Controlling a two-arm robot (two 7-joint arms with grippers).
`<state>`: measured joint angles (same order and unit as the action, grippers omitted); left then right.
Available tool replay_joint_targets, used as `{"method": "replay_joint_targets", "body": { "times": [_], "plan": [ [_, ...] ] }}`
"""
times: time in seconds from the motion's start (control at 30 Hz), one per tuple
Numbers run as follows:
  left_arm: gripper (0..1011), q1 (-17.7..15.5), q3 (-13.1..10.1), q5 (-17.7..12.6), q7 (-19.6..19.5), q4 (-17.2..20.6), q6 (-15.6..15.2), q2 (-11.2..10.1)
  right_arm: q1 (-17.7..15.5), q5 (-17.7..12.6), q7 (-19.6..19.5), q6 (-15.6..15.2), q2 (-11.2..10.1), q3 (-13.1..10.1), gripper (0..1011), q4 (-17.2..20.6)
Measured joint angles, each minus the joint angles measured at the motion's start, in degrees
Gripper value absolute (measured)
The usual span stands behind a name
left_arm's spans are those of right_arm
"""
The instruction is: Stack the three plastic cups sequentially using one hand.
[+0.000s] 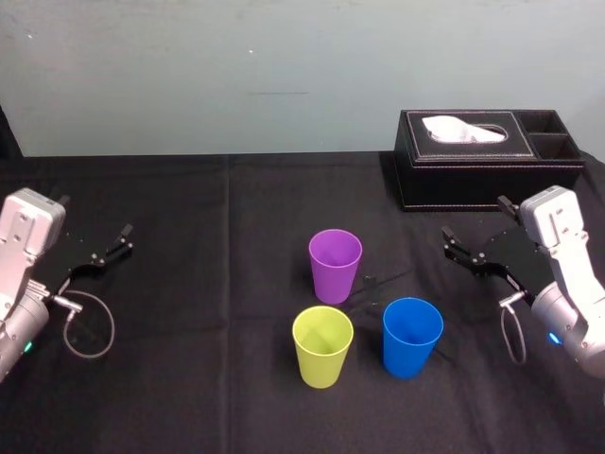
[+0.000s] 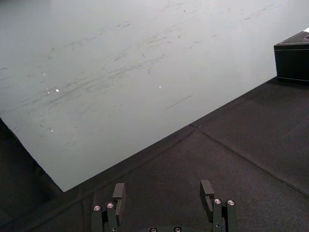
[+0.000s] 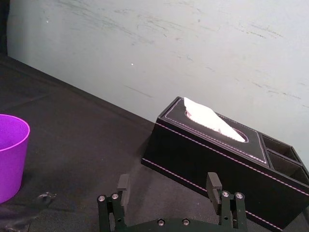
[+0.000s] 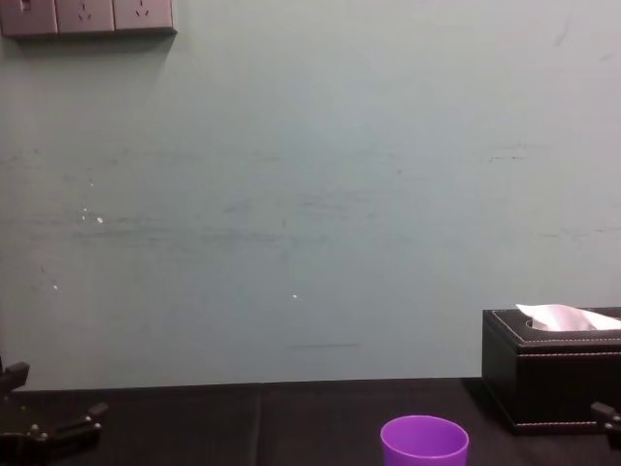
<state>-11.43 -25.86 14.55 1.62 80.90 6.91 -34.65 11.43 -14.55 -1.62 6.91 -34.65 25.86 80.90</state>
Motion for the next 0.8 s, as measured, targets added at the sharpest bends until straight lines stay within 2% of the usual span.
{"method": "replay_joint_targets", "body": {
  "times": [0.8],
  "plan": [
    [1010, 0.0, 0.0, 0.0, 0.0, 0.0, 0.0, 0.0, 0.0, 0.0, 0.0, 0.0, 0.0, 0.0, 1000, 0.0]
  ]
}}
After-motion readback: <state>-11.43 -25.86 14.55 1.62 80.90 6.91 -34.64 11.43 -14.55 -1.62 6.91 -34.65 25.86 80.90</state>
